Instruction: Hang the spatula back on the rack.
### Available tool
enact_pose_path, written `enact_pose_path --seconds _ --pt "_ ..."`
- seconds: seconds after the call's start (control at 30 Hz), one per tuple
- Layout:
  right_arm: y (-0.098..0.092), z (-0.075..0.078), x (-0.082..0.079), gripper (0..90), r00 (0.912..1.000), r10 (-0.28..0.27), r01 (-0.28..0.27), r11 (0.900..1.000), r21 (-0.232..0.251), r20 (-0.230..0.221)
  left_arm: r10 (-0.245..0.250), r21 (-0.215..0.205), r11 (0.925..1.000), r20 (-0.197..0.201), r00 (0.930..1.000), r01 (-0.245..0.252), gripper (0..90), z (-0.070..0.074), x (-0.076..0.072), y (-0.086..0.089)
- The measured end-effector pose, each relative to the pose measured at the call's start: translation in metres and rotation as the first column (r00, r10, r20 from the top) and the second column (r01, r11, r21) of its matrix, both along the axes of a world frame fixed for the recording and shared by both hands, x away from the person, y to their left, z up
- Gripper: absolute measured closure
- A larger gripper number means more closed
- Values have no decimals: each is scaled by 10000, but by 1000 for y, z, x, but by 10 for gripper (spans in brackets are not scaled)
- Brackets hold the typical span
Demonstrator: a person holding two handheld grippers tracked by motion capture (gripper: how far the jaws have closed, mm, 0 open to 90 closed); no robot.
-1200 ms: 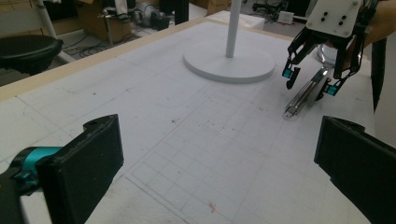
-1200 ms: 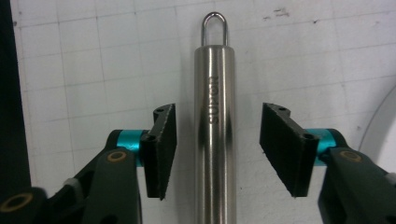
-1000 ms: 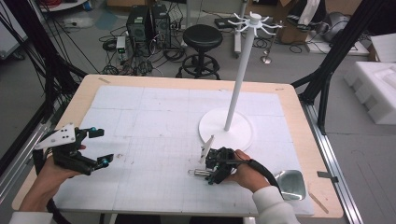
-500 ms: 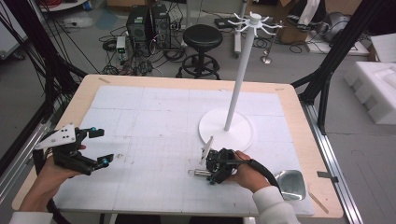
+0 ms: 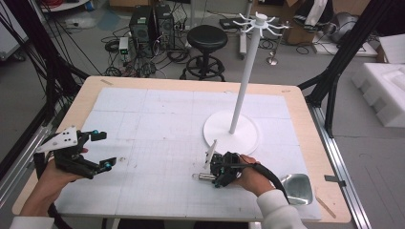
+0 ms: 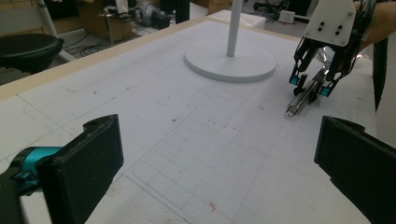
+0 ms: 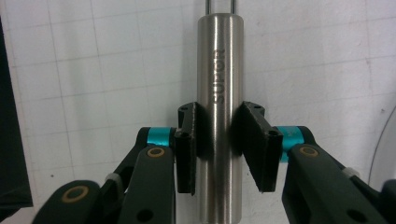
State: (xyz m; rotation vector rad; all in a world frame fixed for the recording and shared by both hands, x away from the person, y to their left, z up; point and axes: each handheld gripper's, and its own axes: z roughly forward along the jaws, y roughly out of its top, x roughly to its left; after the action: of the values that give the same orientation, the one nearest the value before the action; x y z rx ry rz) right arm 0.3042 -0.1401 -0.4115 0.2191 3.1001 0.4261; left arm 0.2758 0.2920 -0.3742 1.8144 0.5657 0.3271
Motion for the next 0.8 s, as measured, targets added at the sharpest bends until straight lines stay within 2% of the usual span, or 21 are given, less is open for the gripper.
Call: enact_pose_path --seconds 0.07,0.13,0.43,0.57,0.6,0.63,0.67,0.8 --pt "0 1 0 685 9994 -282 280 9995 -127 -194 -8 31 10000 42 10000 8 17 0 0 0" --pt "1 1 1 690 9992 -298 294 9994 -189 -259 -2 17 10000 40 10000 2 17 0 0 0" --pt "2 3 2 695 9989 -410 404 9989 -252 -231 29 26 10000 51 10000 -29 17 0 0 1" --pt "-3 10 1 695 9982 -569 570 9983 77 -166 56 -2 10000 28 10000 -56 17 0 0 1" --pt "-5 13 2 695 9986 -521 522 9983 262 -50 77 -25 10000 10 10000 -77 17 -1 0 1" --pt "-8 16 0 695 9976 -679 683 9971 338 -136 78 -5 10000 6 10000 -78 17 -1 0 2" --pt "-10 18 2 695 9987 -513 507 9970 592 77 73 -21 10000 -20 10000 -73 17 -2 0 1" --pt "-18 30 0 695 9976 -667 645 9917 1114 169 57 50 10000 -35 10000 -57 17 -2 0 1"
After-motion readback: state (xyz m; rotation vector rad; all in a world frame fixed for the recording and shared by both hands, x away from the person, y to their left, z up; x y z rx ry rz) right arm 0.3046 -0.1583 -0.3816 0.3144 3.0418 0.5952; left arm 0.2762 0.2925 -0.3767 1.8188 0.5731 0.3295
